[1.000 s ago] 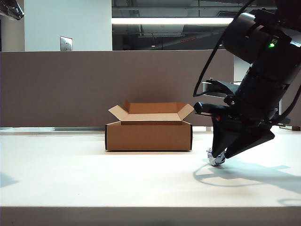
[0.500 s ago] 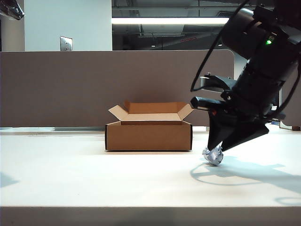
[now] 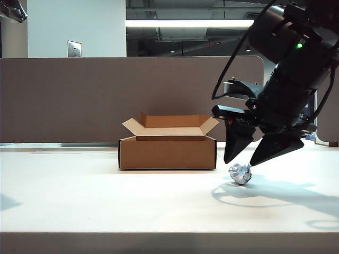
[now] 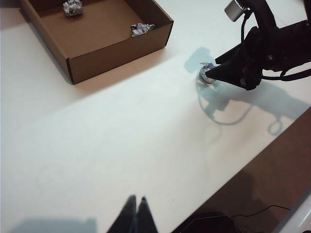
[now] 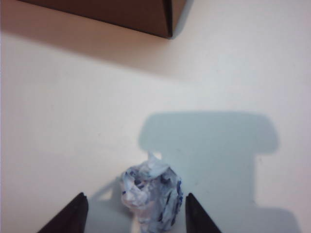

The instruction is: Pick up all the paper balls on the table and put them in the paper box.

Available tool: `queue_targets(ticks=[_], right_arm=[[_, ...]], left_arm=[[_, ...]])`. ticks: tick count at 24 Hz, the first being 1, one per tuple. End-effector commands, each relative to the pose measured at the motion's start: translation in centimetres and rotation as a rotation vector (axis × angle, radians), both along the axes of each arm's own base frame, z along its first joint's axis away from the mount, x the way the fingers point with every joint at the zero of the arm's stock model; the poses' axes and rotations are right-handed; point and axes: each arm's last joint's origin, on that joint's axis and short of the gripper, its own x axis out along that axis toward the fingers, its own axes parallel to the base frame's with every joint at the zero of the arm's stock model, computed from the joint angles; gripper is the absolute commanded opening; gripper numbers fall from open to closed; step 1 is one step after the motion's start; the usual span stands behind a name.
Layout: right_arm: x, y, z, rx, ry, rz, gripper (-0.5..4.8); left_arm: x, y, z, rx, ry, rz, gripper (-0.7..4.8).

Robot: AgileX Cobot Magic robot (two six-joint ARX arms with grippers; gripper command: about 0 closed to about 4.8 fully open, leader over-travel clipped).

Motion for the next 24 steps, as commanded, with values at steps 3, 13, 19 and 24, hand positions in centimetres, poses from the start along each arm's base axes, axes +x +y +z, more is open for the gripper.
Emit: queue_targets(ticks=[3, 13, 19, 24], right_arm=[[0.7, 0.3, -0.6, -0.009, -0.026, -0.016, 2.73], [0.8, 0.3, -1.8, -0.032, 0.020, -0.017, 1.42], [2.3, 1.1, 2.2, 0.029, -0.108, 0.014, 1.38], [6.6, 3.3, 10.5, 0.166, -0.316, 0.061, 1.40]], left_arm=[[0.0, 0.0, 0.0, 0.001, -0.009, 0.000, -0.02], [0.0, 0.0, 0.0, 0.003, -0.007, 0.002, -0.02], [0.0, 0.0, 0.0, 0.003, -0.009, 0.002, -0.02], [0.0, 0.1, 0.0, 0.013, -0.014, 0.016, -0.02]])
